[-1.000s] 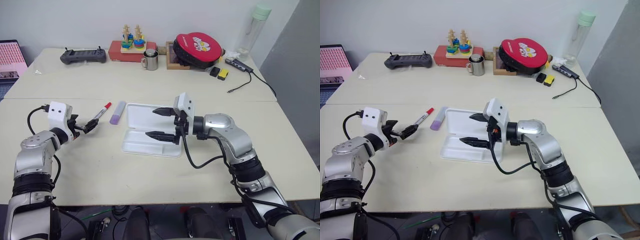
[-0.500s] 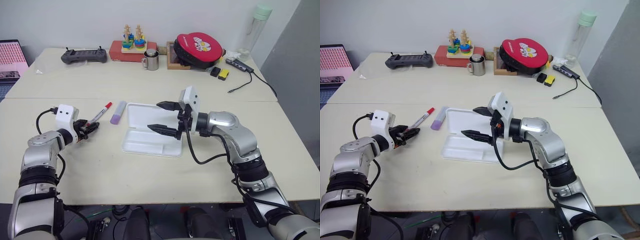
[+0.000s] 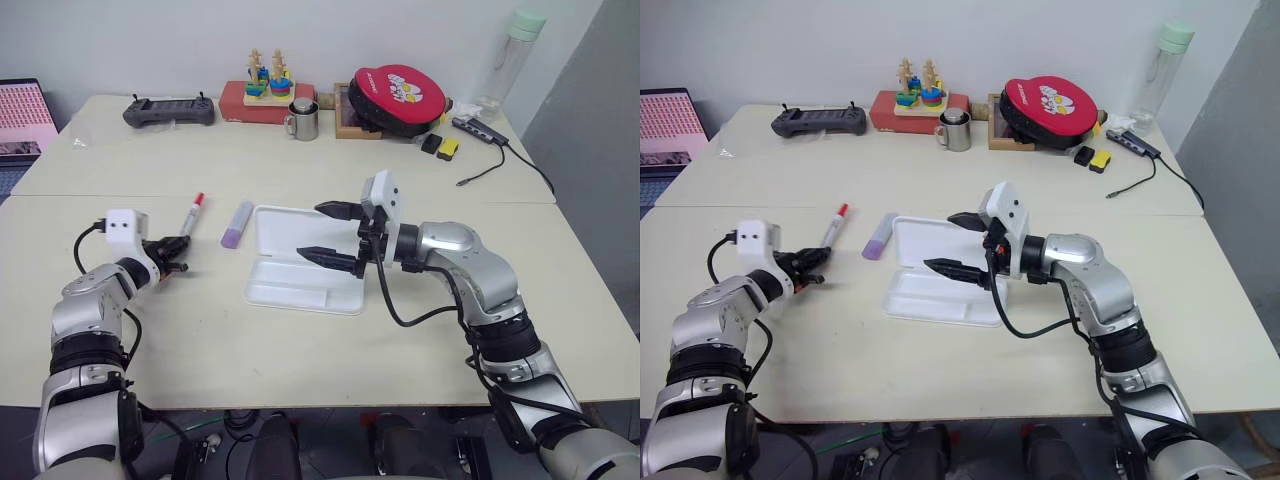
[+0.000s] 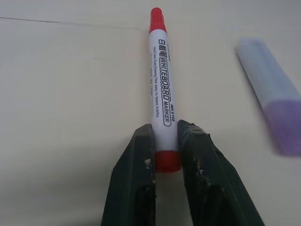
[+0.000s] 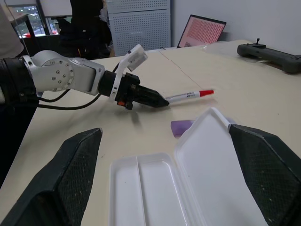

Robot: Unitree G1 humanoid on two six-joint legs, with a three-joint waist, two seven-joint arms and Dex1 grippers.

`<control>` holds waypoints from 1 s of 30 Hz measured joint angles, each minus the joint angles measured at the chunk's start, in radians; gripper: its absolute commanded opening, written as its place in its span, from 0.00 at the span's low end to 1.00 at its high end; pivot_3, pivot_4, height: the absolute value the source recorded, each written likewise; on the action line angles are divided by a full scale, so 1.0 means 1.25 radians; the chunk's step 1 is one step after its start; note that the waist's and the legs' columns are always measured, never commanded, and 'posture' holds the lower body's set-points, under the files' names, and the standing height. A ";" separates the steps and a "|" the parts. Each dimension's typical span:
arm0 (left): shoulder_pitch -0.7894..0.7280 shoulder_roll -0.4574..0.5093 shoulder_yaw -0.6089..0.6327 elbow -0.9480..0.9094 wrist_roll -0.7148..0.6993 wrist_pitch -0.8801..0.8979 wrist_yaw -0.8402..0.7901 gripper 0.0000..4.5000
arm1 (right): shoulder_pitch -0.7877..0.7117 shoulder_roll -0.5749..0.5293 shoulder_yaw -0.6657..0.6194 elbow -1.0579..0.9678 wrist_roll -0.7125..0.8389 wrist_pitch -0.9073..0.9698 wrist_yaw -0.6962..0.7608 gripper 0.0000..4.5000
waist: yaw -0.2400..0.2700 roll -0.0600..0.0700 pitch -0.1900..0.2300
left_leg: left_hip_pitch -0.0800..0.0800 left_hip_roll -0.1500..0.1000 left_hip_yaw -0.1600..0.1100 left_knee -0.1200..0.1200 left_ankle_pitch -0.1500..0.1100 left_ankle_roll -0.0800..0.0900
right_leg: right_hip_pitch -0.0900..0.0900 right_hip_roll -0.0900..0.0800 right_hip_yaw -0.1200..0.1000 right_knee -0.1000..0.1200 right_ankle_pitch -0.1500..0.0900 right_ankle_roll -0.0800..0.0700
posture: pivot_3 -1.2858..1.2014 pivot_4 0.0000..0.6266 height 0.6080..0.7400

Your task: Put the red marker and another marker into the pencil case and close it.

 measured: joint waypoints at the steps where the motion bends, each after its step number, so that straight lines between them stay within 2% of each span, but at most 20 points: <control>1: -0.002 -0.002 0.016 -0.005 -0.012 -0.008 0.002 0.10 | 0.000 -0.007 -0.011 -0.004 0.007 0.004 0.000 1.00 | 0.000 0.000 0.000 | 0.000 0.000 0.000 0.000 0.000 0.000 | 0.000 0.000 0.000 0.000 0.000 0.000 | 0.52 0.24 1.00; 3: 0.005 -0.031 0.037 -0.104 -0.064 -0.011 -0.029 0.10 | 0.000 -0.029 -0.041 -0.023 0.027 0.021 -0.003 1.00 | 0.008 0.000 0.000 | -0.001 0.000 0.000 0.000 0.000 0.000 | 0.000 0.000 -0.001 0.000 0.000 0.000 | 0.52 0.24 1.00; 4: 0.013 -0.051 0.028 -0.205 -0.111 -0.004 -0.078 0.10 | -0.001 -0.045 -0.064 -0.043 0.047 0.037 -0.006 1.00 | 0.015 -0.001 0.000 | -0.003 0.000 -0.001 0.001 0.000 -0.001 | 0.000 -0.001 -0.001 -0.001 0.000 0.000 | 0.52 0.24 1.00; 7: -0.008 -0.049 -0.023 -0.407 -0.183 0.023 -0.177 0.10 | -0.006 -0.079 -0.114 -0.112 0.105 0.079 -0.011 1.00 | 0.018 0.000 0.000 | -0.002 -0.001 -0.001 0.001 0.000 0.000 | 0.000 -0.001 -0.001 -0.001 0.000 0.000 | 0.52 0.24 1.00; 10: -0.021 -0.031 -0.065 -0.466 -0.196 0.048 -0.225 0.10 | 0.010 -0.115 -0.143 -0.158 0.138 0.109 -0.013 1.00 | 0.009 0.000 0.000 | 0.002 0.000 0.000 0.000 0.000 0.000 | 0.003 0.000 0.000 -0.001 0.000 0.000 | 0.52 0.24 1.00; 12: -0.006 0.008 -0.141 -0.484 -0.177 0.050 -0.312 0.10 | 0.054 -0.145 -0.159 -0.189 0.162 0.129 -0.012 1.00 | 0.002 0.000 0.000 | 0.002 0.000 0.000 0.000 0.000 0.000 | 0.003 0.000 0.000 -0.001 0.000 0.000 | 0.52 0.24 1.00; 14: 0.001 0.062 -0.248 -0.483 -0.108 0.008 -0.418 0.10 | 0.100 -0.166 -0.167 -0.216 0.177 0.144 -0.014 1.00 | -0.002 0.001 0.000 | 0.002 0.000 0.000 0.000 0.000 0.000 | 0.003 0.000 0.000 -0.002 0.000 0.000 | 0.52 0.24 1.00; 17: -0.012 0.088 -0.357 -0.442 0.000 -0.103 -0.510 0.10 | 0.125 -0.175 -0.167 -0.237 0.189 0.148 -0.027 1.00 | -0.006 0.002 0.001 | 0.002 0.000 0.000 0.000 0.000 0.000 | 0.002 0.000 0.001 -0.001 0.000 0.000 | 0.52 0.24 1.00; 24: -0.109 0.086 -0.405 -0.277 0.068 -0.232 -0.650 0.10 | 0.175 -0.184 -0.159 -0.269 0.188 0.145 -0.072 1.00 | -0.006 0.002 0.001 | 0.000 0.000 0.000 0.000 0.000 0.000 | 0.001 0.000 0.001 -0.002 -0.002 0.002 | 0.52 0.24 1.00; 30: -0.132 0.074 -0.434 -0.183 0.106 -0.281 -0.715 0.10 | 0.191 -0.184 -0.145 -0.282 0.186 0.140 -0.091 1.00 | -0.005 0.002 0.001 | -0.001 0.000 0.000 0.000 0.000 0.000 | 0.000 0.000 0.001 -0.001 -0.002 0.002 | 0.52 0.24 1.00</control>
